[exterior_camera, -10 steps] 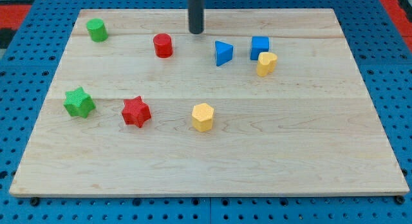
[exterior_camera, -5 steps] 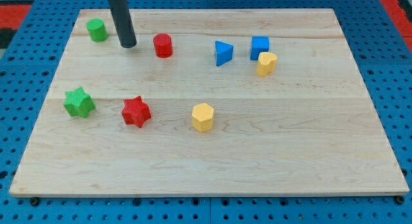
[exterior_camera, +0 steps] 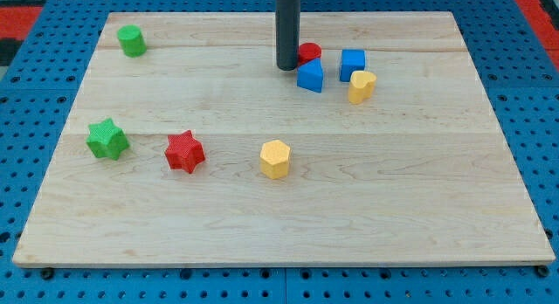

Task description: Move red circler closer blue cube

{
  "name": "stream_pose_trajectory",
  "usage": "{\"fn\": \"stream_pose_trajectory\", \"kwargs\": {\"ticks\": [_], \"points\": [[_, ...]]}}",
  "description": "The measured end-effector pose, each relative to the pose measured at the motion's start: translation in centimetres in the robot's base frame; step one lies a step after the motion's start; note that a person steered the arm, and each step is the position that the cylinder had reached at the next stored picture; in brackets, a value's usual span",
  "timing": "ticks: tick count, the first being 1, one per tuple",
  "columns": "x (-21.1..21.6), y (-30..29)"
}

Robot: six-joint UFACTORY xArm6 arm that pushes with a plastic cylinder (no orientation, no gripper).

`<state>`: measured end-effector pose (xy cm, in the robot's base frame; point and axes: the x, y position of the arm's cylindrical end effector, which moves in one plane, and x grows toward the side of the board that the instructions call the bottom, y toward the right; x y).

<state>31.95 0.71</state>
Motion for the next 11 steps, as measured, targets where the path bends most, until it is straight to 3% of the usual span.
{"fn": "stream_pose_trajectory", "kwargs": {"ticks": [3, 6, 8, 10, 11], "points": [[-2.0, -1.5], [-0.8, 1.7], [-1.0, 0.4], [-5.6, 0.4], [-5.8, 2.5]]}}
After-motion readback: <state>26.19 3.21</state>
